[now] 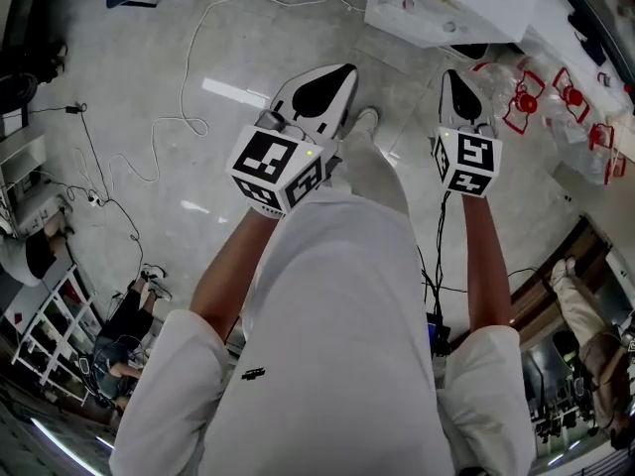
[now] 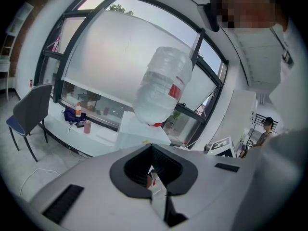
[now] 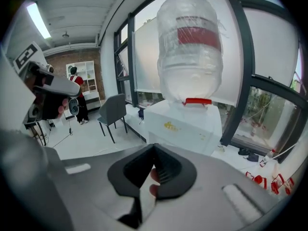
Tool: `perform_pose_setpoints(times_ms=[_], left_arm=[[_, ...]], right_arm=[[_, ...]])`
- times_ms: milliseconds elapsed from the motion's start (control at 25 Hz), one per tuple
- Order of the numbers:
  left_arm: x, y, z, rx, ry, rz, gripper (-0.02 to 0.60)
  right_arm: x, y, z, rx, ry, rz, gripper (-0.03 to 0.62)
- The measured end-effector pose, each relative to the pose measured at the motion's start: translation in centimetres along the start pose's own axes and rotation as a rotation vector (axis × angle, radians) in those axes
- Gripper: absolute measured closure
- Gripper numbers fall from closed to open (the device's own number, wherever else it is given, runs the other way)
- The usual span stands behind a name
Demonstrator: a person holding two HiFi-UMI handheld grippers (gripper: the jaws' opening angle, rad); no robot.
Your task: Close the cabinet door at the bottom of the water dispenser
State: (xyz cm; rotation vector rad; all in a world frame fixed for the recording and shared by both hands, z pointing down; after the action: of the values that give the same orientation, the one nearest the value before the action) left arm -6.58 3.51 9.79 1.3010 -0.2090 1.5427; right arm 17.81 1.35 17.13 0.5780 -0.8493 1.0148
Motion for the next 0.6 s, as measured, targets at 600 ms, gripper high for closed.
perform_pose_setpoints(times_ms=[600], left_arm=[[-3.7, -3.7, -4.1, 0.024, -0.078, 0.077, 0.578]], right_arm=[[-8.3, 2.0, -10.1, -0.018, -0.207, -0.004, 0.585]])
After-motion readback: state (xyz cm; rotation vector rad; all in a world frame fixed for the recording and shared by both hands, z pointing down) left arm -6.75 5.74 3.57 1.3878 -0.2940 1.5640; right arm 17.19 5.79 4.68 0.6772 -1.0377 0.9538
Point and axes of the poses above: the fingertips, and each gripper's own axes: z forward along the fingers, y to its left, x out of its underside, the point moved 9 cm from there along -z, backward along the fingers, and after that the axes turned 3 degrees about -z, right-handed, at the moved point
